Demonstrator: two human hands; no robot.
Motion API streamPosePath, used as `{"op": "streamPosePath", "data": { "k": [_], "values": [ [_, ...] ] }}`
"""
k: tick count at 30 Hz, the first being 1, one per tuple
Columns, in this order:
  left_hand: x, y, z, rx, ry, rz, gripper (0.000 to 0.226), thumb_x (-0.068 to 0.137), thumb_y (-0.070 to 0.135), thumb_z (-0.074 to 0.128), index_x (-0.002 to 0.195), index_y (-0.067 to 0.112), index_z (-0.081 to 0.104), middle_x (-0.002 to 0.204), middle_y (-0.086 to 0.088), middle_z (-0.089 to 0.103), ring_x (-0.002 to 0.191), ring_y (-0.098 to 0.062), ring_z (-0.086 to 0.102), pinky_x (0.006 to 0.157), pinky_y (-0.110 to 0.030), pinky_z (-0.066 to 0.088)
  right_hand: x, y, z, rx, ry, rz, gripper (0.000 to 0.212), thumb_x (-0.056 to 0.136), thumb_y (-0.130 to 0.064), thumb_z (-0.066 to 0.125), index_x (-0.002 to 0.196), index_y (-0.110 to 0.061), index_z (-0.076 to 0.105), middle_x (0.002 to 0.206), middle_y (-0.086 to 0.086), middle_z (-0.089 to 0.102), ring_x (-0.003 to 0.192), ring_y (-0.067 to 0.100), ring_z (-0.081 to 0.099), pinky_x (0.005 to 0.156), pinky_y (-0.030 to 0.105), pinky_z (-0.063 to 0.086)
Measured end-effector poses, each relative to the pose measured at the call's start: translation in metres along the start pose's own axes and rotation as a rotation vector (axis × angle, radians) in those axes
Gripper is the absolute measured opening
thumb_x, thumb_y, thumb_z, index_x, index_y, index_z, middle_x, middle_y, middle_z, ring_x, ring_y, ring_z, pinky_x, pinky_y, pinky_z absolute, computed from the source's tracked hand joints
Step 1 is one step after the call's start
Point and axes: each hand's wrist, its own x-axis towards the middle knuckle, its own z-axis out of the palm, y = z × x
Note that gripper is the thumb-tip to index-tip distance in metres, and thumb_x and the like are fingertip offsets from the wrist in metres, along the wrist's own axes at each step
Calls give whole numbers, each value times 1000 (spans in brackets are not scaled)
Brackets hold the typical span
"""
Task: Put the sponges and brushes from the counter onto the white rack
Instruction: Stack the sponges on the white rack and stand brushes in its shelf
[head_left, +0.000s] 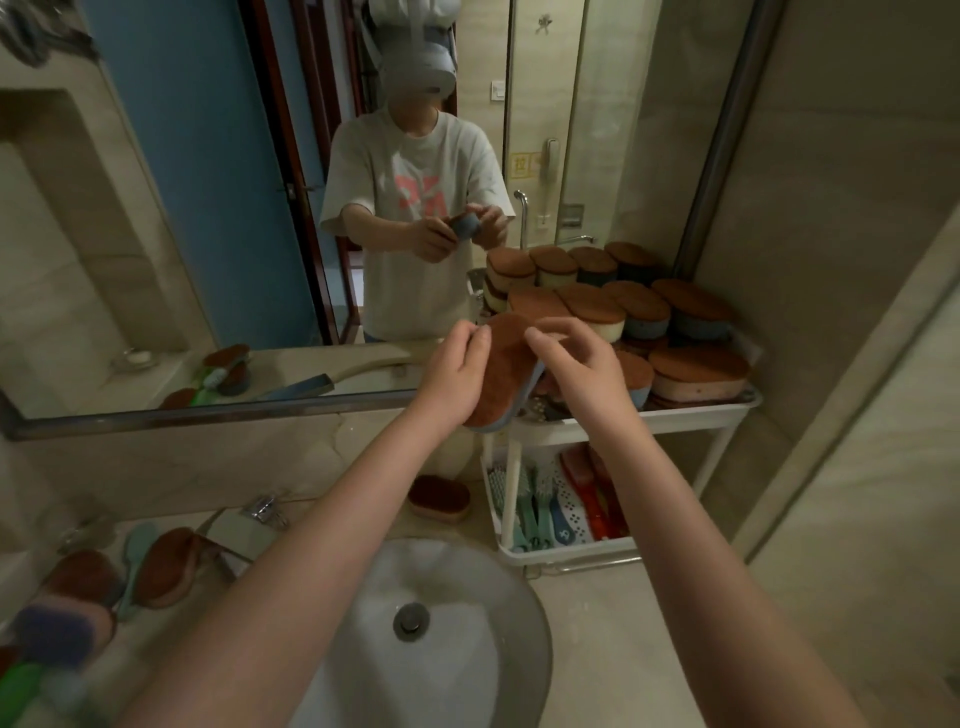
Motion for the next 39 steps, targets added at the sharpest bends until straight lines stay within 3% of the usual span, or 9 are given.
{"op": "streamPosePath", "data": {
  "k": [6,9,13,18,21,24,26,30,39],
  "values": [
    [-10,20,32,-228,-53,-104,14,92,33,54,96,21,48,99,-7,60,81,-18,61,61,-28,51,-9,7,-37,215,320,80,15,91,-26,61,100,-14,60,68,3,62,50,10,57,50,21,48],
    [-12,29,48,-414,-142,-254,11,92,29,56,93,24,47,98,-5,60,70,-16,61,52,-26,50,-6,13,-57,276,403,126,15,91,-30,60,101,-19,56,71,2,60,54,12,56,51,22,48],
    [-9,36,67,-551,-147,-257,5,92,25,56,93,24,51,103,-3,59,86,-15,59,58,-22,49,-10,21,-74,192,413,94,22,91,-38,60,107,-23,57,96,-6,62,82,8,62,65,21,52],
    [2,52,92,-304,-167,-113,17,93,32,54,106,22,55,105,2,57,98,-13,57,71,-22,48,-1,28,-104,342,474,185,24,89,-31,63,108,-21,52,93,6,63,58,13,57,46,22,46],
    [9,55,103,6,-56,78,27,92,30,54,113,13,59,106,2,58,98,-9,53,75,-16,41,9,32,-126,364,609,226,27,86,-35,66,106,-24,51,100,2,61,77,17,60,56,24,49],
    [11,46,109,206,-62,148,26,92,25,54,110,10,65,114,-4,61,106,-15,54,85,-21,38,18,32,-138,290,681,261,61,75,-50,68,125,-22,49,116,2,59,102,23,62,83,36,55],
    [12,38,112,289,-101,154,25,92,25,53,107,10,68,113,-6,63,108,-18,56,87,-24,41,23,35,-143,241,701,272,70,70,-54,68,128,-19,49,119,3,59,100,27,65,83,39,57],
    [10,31,115,353,-107,150,25,92,25,54,103,11,70,110,-5,66,105,-19,57,89,-31,46,28,40,-148,106,703,298,55,83,-41,67,127,-11,52,120,6,57,101,24,63,78,31,55],
    [6,33,116,346,-94,162,22,90,21,56,101,10,71,109,-6,67,105,-19,58,89,-29,45,21,54,-145,-272,673,348,55,88,-53,55,126,-13,53,122,10,60,113,30,56,81,31,39]
  ]
}}
